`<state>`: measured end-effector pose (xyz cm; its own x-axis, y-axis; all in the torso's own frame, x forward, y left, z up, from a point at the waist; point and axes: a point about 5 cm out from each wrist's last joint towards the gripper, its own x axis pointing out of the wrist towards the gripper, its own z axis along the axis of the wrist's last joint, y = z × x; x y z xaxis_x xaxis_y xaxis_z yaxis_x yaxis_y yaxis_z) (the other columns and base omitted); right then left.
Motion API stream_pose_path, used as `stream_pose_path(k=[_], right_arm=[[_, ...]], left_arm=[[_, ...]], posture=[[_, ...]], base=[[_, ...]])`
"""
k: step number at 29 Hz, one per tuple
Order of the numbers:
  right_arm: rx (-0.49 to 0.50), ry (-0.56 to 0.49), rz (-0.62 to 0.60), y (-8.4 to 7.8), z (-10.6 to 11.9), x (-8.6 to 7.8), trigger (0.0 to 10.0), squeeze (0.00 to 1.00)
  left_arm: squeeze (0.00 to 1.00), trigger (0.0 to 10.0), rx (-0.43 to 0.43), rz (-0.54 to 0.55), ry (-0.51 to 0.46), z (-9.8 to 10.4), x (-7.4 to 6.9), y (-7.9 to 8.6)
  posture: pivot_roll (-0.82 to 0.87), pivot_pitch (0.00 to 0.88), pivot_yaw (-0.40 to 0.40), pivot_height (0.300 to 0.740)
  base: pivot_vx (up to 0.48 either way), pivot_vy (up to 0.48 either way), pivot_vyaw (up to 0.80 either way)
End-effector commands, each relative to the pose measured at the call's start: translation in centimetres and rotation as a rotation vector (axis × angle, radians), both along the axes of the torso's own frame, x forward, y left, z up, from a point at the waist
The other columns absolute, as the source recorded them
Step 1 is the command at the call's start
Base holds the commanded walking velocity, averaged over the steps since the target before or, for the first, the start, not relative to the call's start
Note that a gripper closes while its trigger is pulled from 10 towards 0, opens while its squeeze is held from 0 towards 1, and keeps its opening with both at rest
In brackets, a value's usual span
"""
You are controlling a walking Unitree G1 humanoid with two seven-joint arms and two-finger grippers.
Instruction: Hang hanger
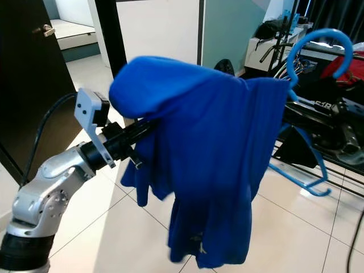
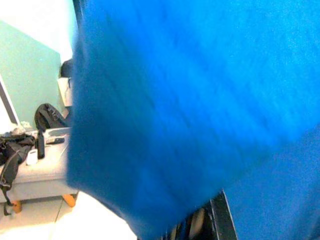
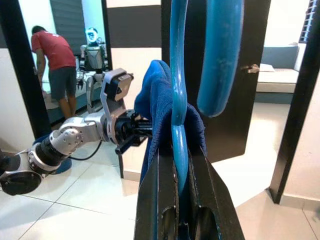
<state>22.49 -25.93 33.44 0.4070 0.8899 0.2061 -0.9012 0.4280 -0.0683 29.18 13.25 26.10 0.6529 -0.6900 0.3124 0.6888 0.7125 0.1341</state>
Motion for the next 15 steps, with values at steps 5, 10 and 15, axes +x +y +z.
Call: stream_pose_path(k=[5, 10, 15], right_arm=[[-0.130, 0.065, -0.080, -0.8, -1.8, -0.5, 10.0, 0.00], [-0.160, 0.094, -0.097, -1.0, -2.5, -0.6, 10.0, 0.00], [-0.220, 0.178, -0.157, -1.2, -5.0, -1.0, 10.0, 0.00]], left_arm=[[0.00, 0.0, 0.031, 0.039, -0.052, 1.4, 0.4, 2.0], [0.00, 0.0, 0.040, 0.045, -0.065, 1.8, 0.5, 2.5], [0.00, 0.0, 0.044, 0.031, -0.122, 3.8, 0.5, 3.2]], posture=[[-0.09, 0.000, -0.023, 0.740], [-0.09, 0.000, -0.023, 0.740], [-0.09, 0.000, -0.013, 0.740]], base=[[0.000, 0.000, 0.00], [0.000, 0.000, 0.00], [0.000, 0.000, 0.00]])
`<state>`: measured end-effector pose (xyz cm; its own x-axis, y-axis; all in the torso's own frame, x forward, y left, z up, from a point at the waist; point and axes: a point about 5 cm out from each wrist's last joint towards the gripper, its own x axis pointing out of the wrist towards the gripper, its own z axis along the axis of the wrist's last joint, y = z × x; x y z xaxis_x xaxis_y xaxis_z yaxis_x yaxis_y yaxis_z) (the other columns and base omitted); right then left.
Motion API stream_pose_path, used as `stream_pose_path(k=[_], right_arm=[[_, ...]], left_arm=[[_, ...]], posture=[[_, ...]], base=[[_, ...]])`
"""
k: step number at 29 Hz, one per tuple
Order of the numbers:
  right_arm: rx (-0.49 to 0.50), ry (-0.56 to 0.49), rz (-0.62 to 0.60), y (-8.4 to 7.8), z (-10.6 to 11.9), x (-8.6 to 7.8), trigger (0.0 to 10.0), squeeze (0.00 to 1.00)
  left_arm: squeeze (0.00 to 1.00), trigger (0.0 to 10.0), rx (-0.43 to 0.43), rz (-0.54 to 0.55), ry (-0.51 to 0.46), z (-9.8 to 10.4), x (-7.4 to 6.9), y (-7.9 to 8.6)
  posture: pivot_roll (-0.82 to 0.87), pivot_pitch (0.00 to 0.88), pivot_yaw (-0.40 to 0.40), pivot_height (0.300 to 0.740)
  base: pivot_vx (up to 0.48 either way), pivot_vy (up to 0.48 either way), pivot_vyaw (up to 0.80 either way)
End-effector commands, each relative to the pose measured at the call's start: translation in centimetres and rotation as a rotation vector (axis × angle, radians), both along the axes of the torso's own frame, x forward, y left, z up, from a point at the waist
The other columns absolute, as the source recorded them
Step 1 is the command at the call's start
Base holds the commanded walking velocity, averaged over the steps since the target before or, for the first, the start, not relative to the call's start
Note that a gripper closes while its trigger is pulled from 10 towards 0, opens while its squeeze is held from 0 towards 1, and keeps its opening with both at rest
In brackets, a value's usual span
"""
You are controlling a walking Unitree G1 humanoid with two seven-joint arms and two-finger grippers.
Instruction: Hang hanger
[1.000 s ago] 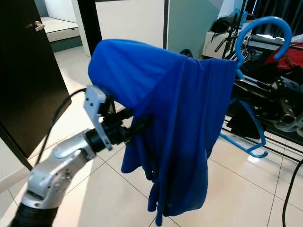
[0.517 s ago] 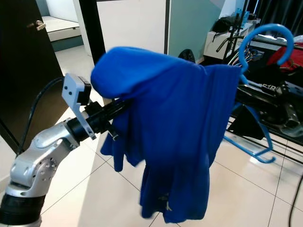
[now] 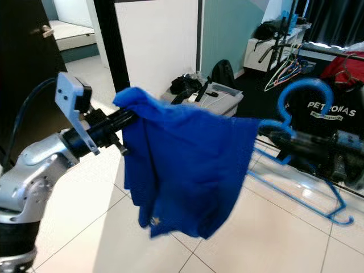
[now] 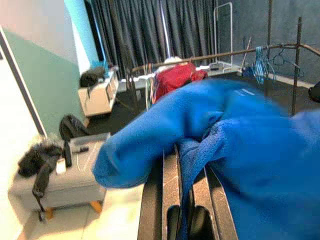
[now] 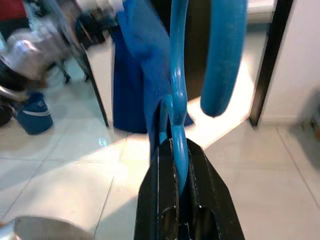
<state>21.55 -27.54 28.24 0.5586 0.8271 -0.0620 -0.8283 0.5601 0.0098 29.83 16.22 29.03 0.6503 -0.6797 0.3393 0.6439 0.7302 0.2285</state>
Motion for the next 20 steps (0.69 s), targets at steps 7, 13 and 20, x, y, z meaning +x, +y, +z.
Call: stream_pose_path(k=[7, 13, 20], right_arm=[[-0.019, 0.007, 0.004, 1.0, -1.1, -0.2, 10.0, 0.00], [0.069, -0.089, -0.001, 1.1, 0.3, 0.1, 10.0, 0.00], [0.143, -0.161, 0.014, 1.1, 1.7, -0.2, 10.0, 0.00]], left_arm=[[0.00, 0.0, 0.005, -0.027, -0.053, 1.6, -0.2, 0.1], [0.00, 0.0, 0.016, -0.013, -0.028, 0.7, -0.1, 0.3], [0.00, 0.0, 0.013, 0.050, 0.005, -0.3, 0.4, 1.3]], posture=[[-0.08, 0.000, -0.013, 0.740], [-0.08, 0.000, -0.012, 0.740], [-0.08, 0.000, -0.011, 0.740]], base=[[0.000, 0.000, 0.00], [0.000, 0.000, 0.00], [0.000, 0.000, 0.00]])
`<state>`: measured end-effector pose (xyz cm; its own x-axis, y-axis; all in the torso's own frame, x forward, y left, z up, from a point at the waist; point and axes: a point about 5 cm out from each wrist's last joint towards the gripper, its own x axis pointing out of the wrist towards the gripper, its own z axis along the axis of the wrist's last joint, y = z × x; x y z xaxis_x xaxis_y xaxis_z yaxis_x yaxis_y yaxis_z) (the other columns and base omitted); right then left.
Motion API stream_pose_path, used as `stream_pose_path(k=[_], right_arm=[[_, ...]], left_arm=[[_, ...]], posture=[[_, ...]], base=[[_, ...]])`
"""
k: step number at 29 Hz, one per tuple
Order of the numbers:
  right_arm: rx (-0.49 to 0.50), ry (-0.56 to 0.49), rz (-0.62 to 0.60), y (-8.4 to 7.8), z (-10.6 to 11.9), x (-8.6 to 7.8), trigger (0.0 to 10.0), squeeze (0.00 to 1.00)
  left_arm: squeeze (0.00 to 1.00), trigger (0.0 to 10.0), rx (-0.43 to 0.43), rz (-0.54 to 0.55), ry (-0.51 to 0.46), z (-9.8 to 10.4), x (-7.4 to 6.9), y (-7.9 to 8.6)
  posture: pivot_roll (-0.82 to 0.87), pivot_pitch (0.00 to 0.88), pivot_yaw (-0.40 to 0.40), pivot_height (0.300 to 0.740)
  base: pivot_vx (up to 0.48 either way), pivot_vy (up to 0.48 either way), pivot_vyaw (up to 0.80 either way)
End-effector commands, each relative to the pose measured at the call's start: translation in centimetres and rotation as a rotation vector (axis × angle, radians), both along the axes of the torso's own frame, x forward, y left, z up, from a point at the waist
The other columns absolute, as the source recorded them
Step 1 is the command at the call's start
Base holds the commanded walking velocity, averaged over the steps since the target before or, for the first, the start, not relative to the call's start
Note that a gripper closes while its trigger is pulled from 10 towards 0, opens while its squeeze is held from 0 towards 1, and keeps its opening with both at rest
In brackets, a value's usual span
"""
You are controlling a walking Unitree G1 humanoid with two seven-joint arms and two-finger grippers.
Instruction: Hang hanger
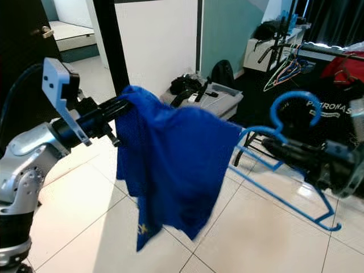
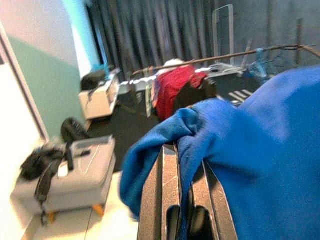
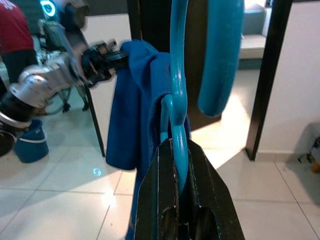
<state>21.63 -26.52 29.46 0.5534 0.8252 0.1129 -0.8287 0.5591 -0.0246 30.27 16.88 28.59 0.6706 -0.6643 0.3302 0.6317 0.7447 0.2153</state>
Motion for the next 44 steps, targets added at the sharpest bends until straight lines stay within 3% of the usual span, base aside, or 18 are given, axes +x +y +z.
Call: stream_pose_path(k=[1, 6, 13, 14, 19, 20, 22, 31, 32, 33, 35, 36, 38, 41, 43, 44], right_arm=[[0.022, -0.044, 0.014, 0.0, 0.7, -0.4, 10.0, 0.00], [0.036, -0.065, 0.016, -0.3, 1.4, -0.6, 10.0, 0.00], [0.035, -0.066, 0.021, -0.1, 1.4, -0.5, 10.0, 0.00], [0.033, -0.064, 0.022, -0.1, 1.4, -0.4, 10.0, 0.00], [0.033, -0.062, 0.022, 0.0, 1.4, -0.4, 10.0, 0.00], [0.033, -0.060, 0.024, 0.0, 1.4, -0.3, 10.0, 0.00], [0.031, -0.058, 0.029, 0.0, 1.4, -0.3, 10.0, 0.00], [0.017, -0.052, 0.036, 0.2, 1.3, -0.2, 10.0, 0.00], [0.010, -0.044, 0.044, 0.2, 1.2, -0.2, 10.0, 0.00], [0.010, -0.044, 0.044, 0.2, 1.2, -0.2, 10.0, 0.00], [-0.007, -0.014, 0.065, 0.5, 0.6, -0.2, 10.0, 0.00], [-0.007, -0.014, 0.065, 0.5, 0.6, -0.2, 10.0, 0.00], [-0.010, 0.005, 0.083, 0.7, 0.1, -0.1, 10.0, 0.00], [-0.034, 0.043, 0.125, 1.7, -1.1, 0.0, 10.0, 0.00], [-0.034, 0.043, 0.125, 1.7, -1.1, 0.0, 10.0, 0.00], [-0.049, 0.060, 0.145, 2.2, -1.7, 0.2, 10.0, 0.00]], left_arm=[[0.00, 0.0, 0.019, 0.066, 0.003, -0.2, 0.3, 1.3], [0.00, 0.0, 0.030, 0.143, 0.065, -1.8, 0.9, 2.5], [0.00, 0.0, 0.048, 0.091, 0.105, -3.2, 0.3, 1.2], [0.55, 3.4, 0.047, 0.059, 0.109, -3.3, -0.1, 0.8], [0.55, 3.4, 0.043, 0.031, 0.110, -3.4, -0.3, 0.4], [1.00, 10.0, 0.068, -0.034, 0.125, -3.6, -0.9, -0.1], [1.00, 10.0, 0.122, -0.128, 0.144, -3.9, -1.8, -0.7], [1.00, 10.0, 0.205, -0.207, 0.167, -3.9, -2.8, -0.5], [1.00, 10.0, 0.191, -0.222, 0.125, -2.4, -2.9, 0.1], [1.00, 10.0, 0.191, -0.222, 0.125, -2.4, -2.9, 0.1], [1.00, 10.0, 0.148, -0.227, -0.009, 2.0, -3.3, 1.6], [1.00, 10.0, 0.148, -0.227, -0.009, 2.0, -3.3, 1.6], [1.00, 10.0, 0.116, -0.256, -0.112, 5.4, -3.9, 2.4], [1.00, 10.0, 0.100, -0.331, -0.150, 7.2, -4.0, 1.9], [1.00, 10.0, 0.100, -0.331, -0.150, 7.2, -4.0, 1.9], [1.00, 10.0, 0.118, -0.382, -0.144, 7.3, -3.9, 1.1]], posture=[[-0.08, 0.000, -0.010, 0.740], [-0.08, 0.000, -0.009, 0.740], [-0.08, 0.000, -0.012, 0.740], [-0.08, 0.000, -0.014, 0.740], [-0.08, 0.000, -0.014, 0.740], [-0.08, 0.000, -0.014, 0.740], [-0.08, 0.000, -0.014, 0.740], [-0.08, 0.000, -0.017, 0.740], [-0.08, 0.000, -0.016, 0.740], [-0.08, 0.000, -0.016, 0.740], [-0.08, 0.000, -0.016, 0.740], [-0.08, 0.000, -0.016, 0.740], [-0.07, 0.000, -0.014, 0.740], [-0.07, 0.000, -0.014, 0.740], [-0.07, 0.000, -0.014, 0.740], [-0.05, 0.000, -0.007, 0.740]], base=[[0.000, 0.000, 0.00], [0.000, 0.000, 0.00], [0.000, 0.000, 0.00], [0.000, 0.000, 0.00], [0.000, 0.000, 0.00], [0.000, 0.000, 0.00], [0.000, 0.000, 0.00], [0.000, 0.000, 0.00], [0.000, 0.000, 0.00], [0.000, 0.000, 0.00], [0.000, 0.000, 0.00], [0.000, 0.000, 0.00], [0.000, 0.000, 0.00], [0.000, 0.000, 0.00], [0.000, 0.000, 0.00], [0.000, 0.000, 0.00]])
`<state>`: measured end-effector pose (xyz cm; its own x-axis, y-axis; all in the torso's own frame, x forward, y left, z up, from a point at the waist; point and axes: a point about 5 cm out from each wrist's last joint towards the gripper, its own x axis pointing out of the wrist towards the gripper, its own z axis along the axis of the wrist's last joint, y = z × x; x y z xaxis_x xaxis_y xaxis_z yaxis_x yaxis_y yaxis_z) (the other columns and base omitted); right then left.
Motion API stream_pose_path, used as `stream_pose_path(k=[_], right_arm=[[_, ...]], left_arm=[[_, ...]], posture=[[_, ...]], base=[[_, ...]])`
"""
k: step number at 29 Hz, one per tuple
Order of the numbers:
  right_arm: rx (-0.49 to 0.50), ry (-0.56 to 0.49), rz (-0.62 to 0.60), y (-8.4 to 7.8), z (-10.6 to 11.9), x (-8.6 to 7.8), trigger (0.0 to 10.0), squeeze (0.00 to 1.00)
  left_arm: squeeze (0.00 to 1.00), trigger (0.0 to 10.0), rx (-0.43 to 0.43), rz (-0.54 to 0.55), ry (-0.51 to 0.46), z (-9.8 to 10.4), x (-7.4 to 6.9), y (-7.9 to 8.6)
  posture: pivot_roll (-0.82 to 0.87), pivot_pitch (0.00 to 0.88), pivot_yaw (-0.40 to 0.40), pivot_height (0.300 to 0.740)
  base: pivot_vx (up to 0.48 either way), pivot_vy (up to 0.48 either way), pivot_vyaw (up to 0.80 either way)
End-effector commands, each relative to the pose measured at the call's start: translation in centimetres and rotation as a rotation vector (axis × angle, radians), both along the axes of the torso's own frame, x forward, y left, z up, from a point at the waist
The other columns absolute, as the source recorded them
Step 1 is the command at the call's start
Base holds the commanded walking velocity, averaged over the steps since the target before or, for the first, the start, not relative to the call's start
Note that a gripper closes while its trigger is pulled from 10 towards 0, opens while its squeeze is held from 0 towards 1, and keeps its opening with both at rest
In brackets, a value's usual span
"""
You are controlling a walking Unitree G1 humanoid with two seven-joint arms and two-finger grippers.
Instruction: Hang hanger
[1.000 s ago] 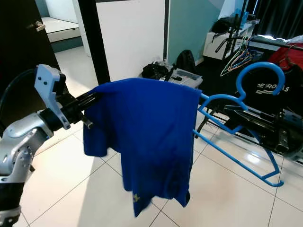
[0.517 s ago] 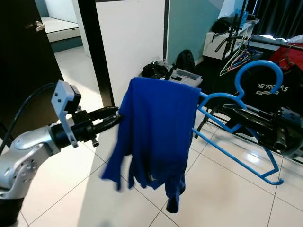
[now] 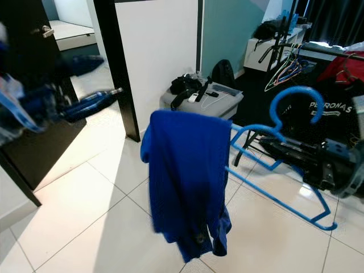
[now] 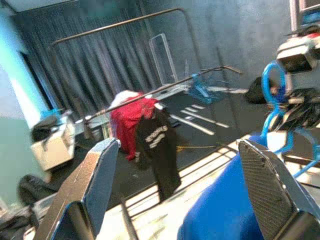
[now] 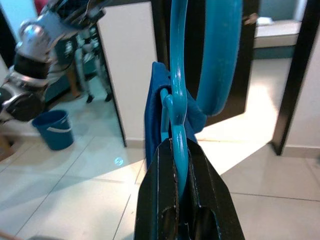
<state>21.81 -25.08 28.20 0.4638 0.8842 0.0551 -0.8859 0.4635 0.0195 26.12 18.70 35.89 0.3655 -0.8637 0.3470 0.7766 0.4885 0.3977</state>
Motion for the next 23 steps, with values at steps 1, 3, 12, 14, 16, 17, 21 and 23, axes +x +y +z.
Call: stream_pose_path(k=[1, 3, 12, 14, 16, 17, 21, 23], right_arm=[[-0.020, -0.008, 0.034, 0.8, -0.4, 0.0, 10.0, 0.00], [-0.025, -0.001, 0.055, 1.4, -0.9, 0.2, 10.0, 0.00], [-0.031, -0.019, 0.119, 3.1, -1.1, 1.1, 10.0, 0.00], [-0.035, -0.024, 0.139, 3.6, -1.2, 1.3, 10.0, 0.00], [-0.035, -0.024, 0.139, 3.6, -1.2, 1.3, 10.0, 0.00], [-0.040, -0.029, 0.158, 4.0, -1.2, 1.3, 10.0, 0.00], [-0.045, -0.038, 0.184, 4.6, -1.2, 1.2, 10.0, 0.00], [-0.045, -0.038, 0.184, 4.6, -1.2, 1.2, 10.0, 0.00]], left_arm=[[1.00, 10.0, 0.033, -0.060, 0.026, 0.0, 0.2, -0.7], [1.00, 10.0, 0.084, -0.122, 0.038, -0.2, 0.3, -1.8], [0.00, 10.0, 0.404, -0.332, 0.199, -3.8, 0.3, -4.7], [0.00, 10.0, 0.497, -0.359, 0.242, -5.0, 0.4, -5.0], [0.00, 10.0, 0.497, -0.359, 0.242, -5.0, 0.4, -5.0], [0.00, 10.0, 0.572, -0.347, 0.278, -6.1, 0.8, -5.1], [0.00, 10.0, 0.626, -0.294, 0.318, -7.0, 1.6, -5.0], [0.00, 10.0, 0.626, -0.294, 0.318, -7.0, 1.6, -5.0]], posture=[[-0.05, 0.000, -0.007, 0.740], [-0.05, 0.000, -0.003, 0.740], [-0.04, 0.000, 0.019, 0.740], [-0.04, 0.000, 0.021, 0.740], [-0.04, 0.000, 0.021, 0.740], [-0.04, 0.000, 0.027, 0.740], [-0.05, 0.000, 0.029, 0.740], [-0.05, 0.000, 0.029, 0.740]], base=[[0.000, 0.000, 0.00], [0.000, 0.000, 0.00], [0.000, 0.000, 0.00], [0.000, 0.000, 0.00], [0.000, 0.000, 0.00], [0.000, 0.000, 0.00], [0.000, 0.000, 0.00], [0.000, 0.000, 0.00]])
